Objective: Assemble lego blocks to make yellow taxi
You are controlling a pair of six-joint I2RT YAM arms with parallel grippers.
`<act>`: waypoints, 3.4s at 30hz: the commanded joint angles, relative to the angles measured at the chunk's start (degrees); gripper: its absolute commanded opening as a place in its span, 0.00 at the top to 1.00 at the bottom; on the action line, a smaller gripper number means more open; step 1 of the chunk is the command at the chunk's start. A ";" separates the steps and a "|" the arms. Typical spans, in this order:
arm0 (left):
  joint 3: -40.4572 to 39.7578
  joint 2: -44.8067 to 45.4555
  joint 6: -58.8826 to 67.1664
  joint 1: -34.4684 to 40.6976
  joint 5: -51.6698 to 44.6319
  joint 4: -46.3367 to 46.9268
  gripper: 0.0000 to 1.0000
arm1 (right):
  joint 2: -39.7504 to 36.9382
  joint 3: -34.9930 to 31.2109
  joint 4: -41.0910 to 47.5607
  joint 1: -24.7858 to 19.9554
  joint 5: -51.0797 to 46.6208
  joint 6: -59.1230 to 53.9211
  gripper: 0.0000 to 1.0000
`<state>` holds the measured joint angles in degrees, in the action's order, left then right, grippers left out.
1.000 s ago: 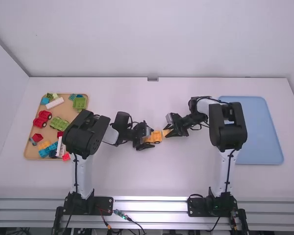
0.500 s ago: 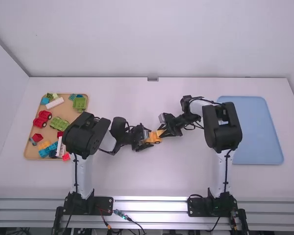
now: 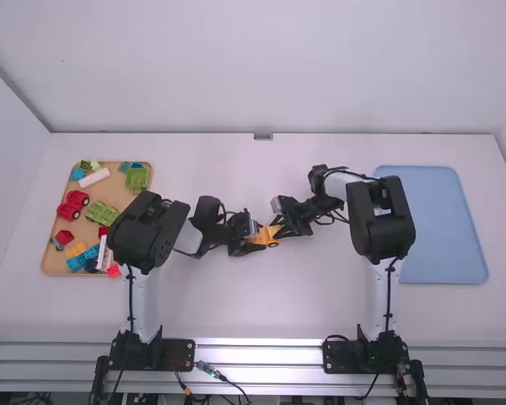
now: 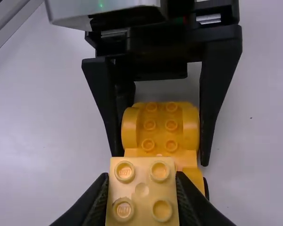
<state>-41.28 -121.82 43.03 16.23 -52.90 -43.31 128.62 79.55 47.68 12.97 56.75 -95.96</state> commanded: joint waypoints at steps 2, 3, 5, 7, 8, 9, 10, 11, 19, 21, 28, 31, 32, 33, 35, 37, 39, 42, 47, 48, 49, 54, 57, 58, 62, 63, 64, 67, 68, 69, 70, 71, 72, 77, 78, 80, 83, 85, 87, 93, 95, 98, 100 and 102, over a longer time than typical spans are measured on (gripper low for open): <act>0.72 -1.01 1.39 -0.37 2.04 1.05 0.46 | 0.44 0.48 -0.85 0.46 0.22 0.22 0.91; 0.85 -1.01 1.28 -0.37 2.01 0.76 0.46 | 0.44 0.15 -1.53 0.59 0.24 0.15 0.91; 1.38 -1.01 1.24 -0.37 2.06 -0.31 0.46 | 0.46 -1.01 -4.11 0.57 0.26 0.98 0.91; 1.90 -1.01 1.22 -0.37 2.36 -1.07 0.46 | 0.44 -2.05 -7.13 0.70 0.42 4.35 0.91; 2.34 -1.01 1.20 -0.37 2.54 -1.84 0.46 | 0.46 -2.84 -9.53 1.07 0.00 6.80 0.92; 2.69 -1.01 1.13 -0.39 2.60 -2.43 0.46 | 0.44 -3.32 -10.84 1.25 -0.26 8.39 0.92; 3.02 -1.01 0.59 -0.37 2.67 -3.13 0.45 | 0.44 -3.56 -11.37 1.22 -0.28 9.68 0.93; 3.13 -1.01 0.02 -0.37 2.69 -3.52 0.45 | 0.44 -3.56 -11.26 1.22 -0.26 9.68 0.93; 1.42 -1.01 -2.02 0.00 5.49 0.22 0.46 | -1.05 -3.56 -7.82 1.20 0.42 5.62 0.94; 0.28 -1.01 0.19 0.26 5.31 3.74 0.48 | -2.75 -3.56 -7.32 0.74 0.20 5.22 0.94; -0.66 -1.01 1.02 0.26 5.49 5.51 0.52 | -8.90 -4.44 -7.41 0.48 -0.02 3.10 0.96; 0.04 -1.01 1.02 0.26 5.47 4.20 0.52 | -10.25 -6.56 -9.64 0.63 0.26 3.23 0.95; 0.31 -1.01 1.02 0.26 5.45 3.72 0.52 | -10.30 -7.21 -10.49 0.72 0.26 3.82 0.95; 0.74 -1.01 1.02 0.28 5.47 2.69 0.52 | -10.30 -8.28 -12.57 0.90 -0.13 5.84 0.95; 1.46 -1.01 0.98 0.26 5.47 1.09 0.52 | -10.30 -10.47 -17.14 0.90 -0.87 10.71 0.95; 2.32 -1.01 -0.66 0.26 5.58 -1.22 0.51 | -10.30 -12.90 -22.05 0.92 -1.92 14.93 0.95; 2.86 -1.01 -2.69 0.28 5.66 -3.10 0.51 | -10.40 -14.14 -23.74 0.90 -2.38 15.91 0.95; 3.48 -1.01 -3.11 0.26 5.53 -4.92 0.50 | -11.06 -15.74 -24.79 0.92 -2.78 15.91 0.95; 3.50 -1.01 -3.55 0.26 5.49 -4.52 0.50 | -11.54 -16.44 -24.79 0.92 -2.69 14.73 0.95; 3.10 -1.01 -3.31 0.26 5.51 -3.32 0.50 | -11.54 -16.63 -24.68 0.90 -2.78 13.62 0.95; 2.97 -1.01 -3.20 0.26 5.47 -3.02 0.50 | -11.54 -16.63 -24.61 0.90 -2.71 13.42 0.94; 0.61 -1.01 -0.33 0.28 4.46 3.26 0.51 | -11.52 -16.63 -25.40 1.05 -2.54 13.20 0.96; -0.66 -1.01 3.62 0.28 1.29 7.08 0.56 | -11.45 -16.63 -25.70 1.75 -2.14 13.03 0.96; -0.79 -1.01 4.02 0.28 1.05 7.48 0.57 | -11.45 -16.63 -25.88 1.84 -2.23 13.14 0.96; -1.49 -1.01 4.50 0.26 0.99 9.49 0.58 | -11.45 -16.63 -26.23 2.45 -2.60 13.42 0.97; -1.51 -1.01 4.48 0.28 0.94 9.51 0.58 | -11.45 -16.63 -26.23 2.40 -2.62 13.46 0.97; -1.51 -1.01 4.45 0.28 0.90 9.55 0.58 | -11.45 -16.63 -26.23 2.40 -2.62 13.49 0.97; -1.18 -1.01 4.48 0.28 1.10 8.74 0.58 | -11.45 -16.63 -26.14 2.43 -2.60 13.66 0.97; -1.14 -1.01 4.45 0.28 1.12 8.59 0.58 | -11.45 -16.63 -26.10 2.40 -2.60 13.66 0.97; -0.72 -1.01 4.48 0.26 1.10 7.48 0.58 | -11.45 -16.63 -26.01 2.40 -2.56 13.64 0.97; -0.26 -1.01 4.45 0.26 1.10 6.29 0.58 | -11.45 -16.63 -26.03 2.40 -2.62 13.70 0.97; 0.09 -1.01 4.45 0.26 1.12 5.35 0.58 | -11.43 -16.63 -26.01 2.40 -2.67 13.79 0.97; 0.48 -1.01 4.32 0.26 1.14 4.37 0.58 | -11.43 -16.63 -26.10 2.40 -2.62 14.49 0.97; 2.43 -1.01 1.00 0.55 3.13 -0.68 0.57 | -11.43 -16.63 -26.38 2.40 -2.95 16.44 0.97; 2.99 -1.01 1.04 0.61 3.83 -1.55 0.57 | -11.34 -16.63 -26.47 2.40 -2.80 16.46 0.97; 3.80 -1.01 1.02 0.66 4.02 -2.84 0.56 | -11.34 -16.63 -26.43 2.43 -2.80 16.46 0.97; 4.31 -1.01 1.02 0.63 3.98 -3.39 0.57 | -11.34 -16.63 -26.45 2.51 -2.80 16.28 0.97; 4.50 -1.01 1.02 0.63 4.00 -3.30 0.57 | -11.34 -16.63 -26.49 2.51 -2.80 16.13 0.97; 4.57 -1.01 1.04 0.35 4.09 -3.28 0.57 | -11.34 -16.63 -26.45 2.49 -2.78 16.22 0.97; 4.46 -1.01 1.07 0.28 3.98 -3.04 0.58 | -11.34 -16.63 -26.91 2.51 -2.80 16.65 0.97; 4.26 -1.01 1.02 0.26 4.11 -2.62 0.58 | -11.34 -16.63 -26.71 2.51 -2.78 16.46 0.97; 3.78 -1.01 1.02 0.28 3.98 -1.75 0.59 | -11.34 -16.72 -26.69 2.51 -2.75 15.93 0.97; 3.32 -1.01 1.04 0.28 3.96 -0.83 0.59 | -11.34 -17.59 -28.52 2.60 -2.54 16.13 0.96; 2.91 -1.01 1.04 0.26 3.94 0.09 0.59 | -11.34 -18.67 -31.30 3.06 -2.67 17.90 0.96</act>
<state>-39.31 -121.32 42.48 16.71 -52.38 -45.19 118.80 61.84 17.17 15.68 54.28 -79.22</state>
